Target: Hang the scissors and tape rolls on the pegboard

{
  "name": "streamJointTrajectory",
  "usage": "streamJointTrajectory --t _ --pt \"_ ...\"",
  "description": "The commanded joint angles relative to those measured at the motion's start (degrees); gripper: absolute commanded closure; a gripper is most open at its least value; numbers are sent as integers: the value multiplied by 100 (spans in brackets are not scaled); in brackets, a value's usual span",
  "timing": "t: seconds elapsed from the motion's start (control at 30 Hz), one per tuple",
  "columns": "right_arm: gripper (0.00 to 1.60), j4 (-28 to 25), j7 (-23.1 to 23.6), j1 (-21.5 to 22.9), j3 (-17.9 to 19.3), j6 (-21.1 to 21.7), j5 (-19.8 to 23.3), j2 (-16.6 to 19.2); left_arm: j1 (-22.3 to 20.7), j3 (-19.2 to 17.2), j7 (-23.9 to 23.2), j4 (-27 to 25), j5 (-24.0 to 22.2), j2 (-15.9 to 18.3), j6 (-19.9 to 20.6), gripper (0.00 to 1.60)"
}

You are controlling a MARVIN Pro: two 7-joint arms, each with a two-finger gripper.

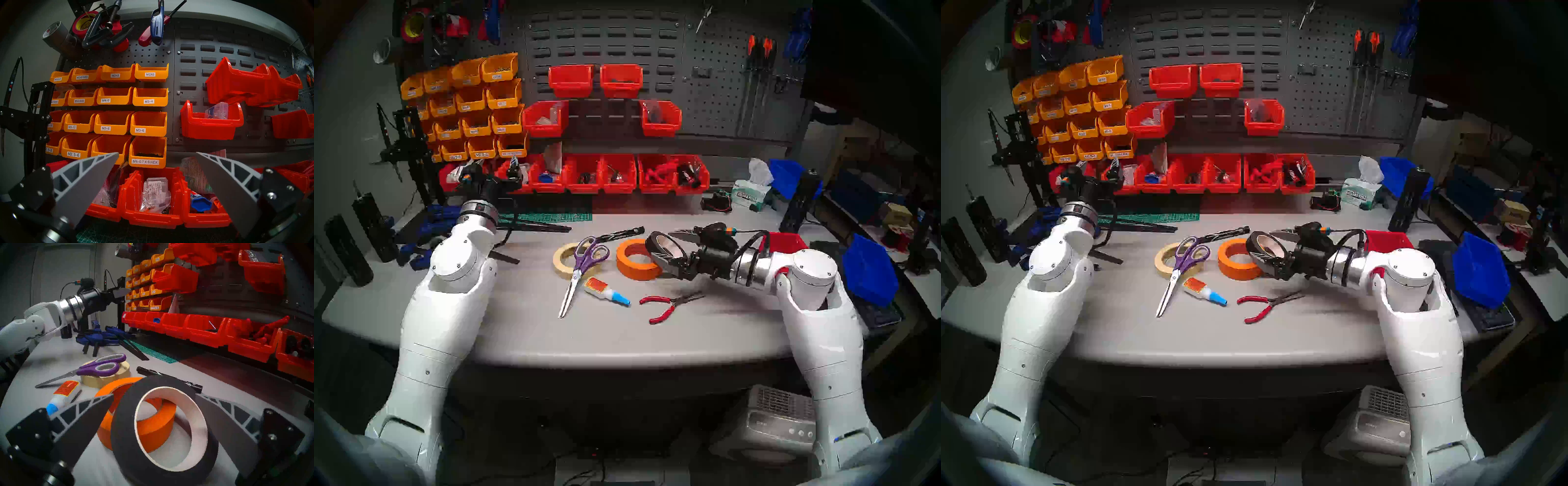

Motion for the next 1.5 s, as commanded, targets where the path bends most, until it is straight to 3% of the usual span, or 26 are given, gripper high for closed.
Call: streamJointTrajectory --t 0.0,1.4,1.43,1.47 --pt "0 -148 11 97 1 35 -42 72 -184 -43 10 -153 5 0 -68 0" --pt "0 177 643 366 -111 155 -146 409 -184 -43 10 -153 5 0 -68 0" --pt "91 187 648 365 -104 151 -141 409 -184 -43 10 -153 5 0 -68 0" --pt "160 206 678 371 -102 139 -130 415 -184 -43 10 -153 5 -1 -68 0"
